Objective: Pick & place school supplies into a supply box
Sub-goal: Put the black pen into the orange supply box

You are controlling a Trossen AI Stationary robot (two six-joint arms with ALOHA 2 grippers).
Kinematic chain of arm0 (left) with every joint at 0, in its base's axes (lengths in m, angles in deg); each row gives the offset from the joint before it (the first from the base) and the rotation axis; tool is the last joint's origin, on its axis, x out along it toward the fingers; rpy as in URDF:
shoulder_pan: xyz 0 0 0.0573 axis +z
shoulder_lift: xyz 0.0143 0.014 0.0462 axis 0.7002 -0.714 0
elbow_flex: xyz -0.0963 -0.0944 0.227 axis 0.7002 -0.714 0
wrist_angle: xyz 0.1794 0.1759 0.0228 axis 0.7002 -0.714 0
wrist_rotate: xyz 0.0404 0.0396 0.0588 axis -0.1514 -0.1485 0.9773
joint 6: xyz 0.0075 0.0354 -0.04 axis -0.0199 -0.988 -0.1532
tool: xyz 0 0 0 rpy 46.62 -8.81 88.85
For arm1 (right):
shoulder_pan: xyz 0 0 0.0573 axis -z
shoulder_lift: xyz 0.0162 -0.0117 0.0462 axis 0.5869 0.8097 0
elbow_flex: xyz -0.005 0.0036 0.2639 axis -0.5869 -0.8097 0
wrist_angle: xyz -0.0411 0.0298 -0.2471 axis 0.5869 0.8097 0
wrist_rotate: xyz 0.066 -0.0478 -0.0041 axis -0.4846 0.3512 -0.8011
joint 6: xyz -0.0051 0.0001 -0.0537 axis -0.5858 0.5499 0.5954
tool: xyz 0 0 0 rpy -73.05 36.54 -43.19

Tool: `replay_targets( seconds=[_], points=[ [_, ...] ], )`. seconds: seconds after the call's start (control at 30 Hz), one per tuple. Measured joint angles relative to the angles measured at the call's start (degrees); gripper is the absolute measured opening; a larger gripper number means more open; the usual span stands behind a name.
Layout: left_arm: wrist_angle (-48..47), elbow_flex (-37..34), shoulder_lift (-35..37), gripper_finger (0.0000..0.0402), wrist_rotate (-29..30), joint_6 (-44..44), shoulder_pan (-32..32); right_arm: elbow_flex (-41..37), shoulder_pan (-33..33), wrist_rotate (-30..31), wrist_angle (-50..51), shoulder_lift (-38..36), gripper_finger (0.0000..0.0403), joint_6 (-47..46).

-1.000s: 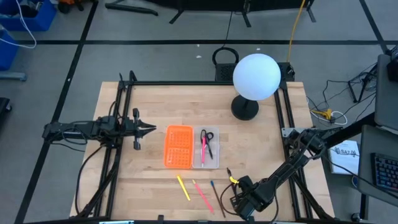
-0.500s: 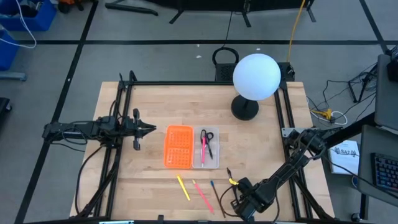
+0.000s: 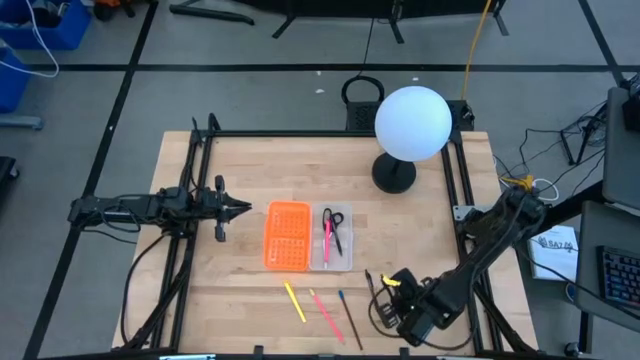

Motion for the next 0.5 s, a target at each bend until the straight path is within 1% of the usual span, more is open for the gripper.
replay_targets(
  seconds=[0.13, 0.2, 0.27, 0.33, 0.5],
  points=[
    [0.05, 0.0, 0.0, 0.0044, 0.0, 0.02, 0.0, 0.22, 3.65, 9.71, -0.46, -3.41, 0.0019, 2.51],
    [0.06, 0.0, 0.0, 0.0044, 0.01, 0.63, 0.0, 0.15, 6.94, 12.07, -0.44, -4.42, 0.0019, 4.27],
    [0.12, 0.0, 0.0, 0.0044, 0.01, 1.29, 0.0, 0.11, 11.01, 12.93, -2.12, -5.43, 0.0019, 6.28],
    [0.3, 0.0, 0.0, 0.0044, 0.02, 1.33, 0.0, 0.18, 15.41, 12.43, -5.62, -5.88, 0.0019, 11.37],
    [1.36, 0.0, 0.0, 0.0044, 0.02, 1.32, 0.0, 0.2, 26.45, 4.09, -17.51, -5.11, 0.002, 25.84]
  ],
)
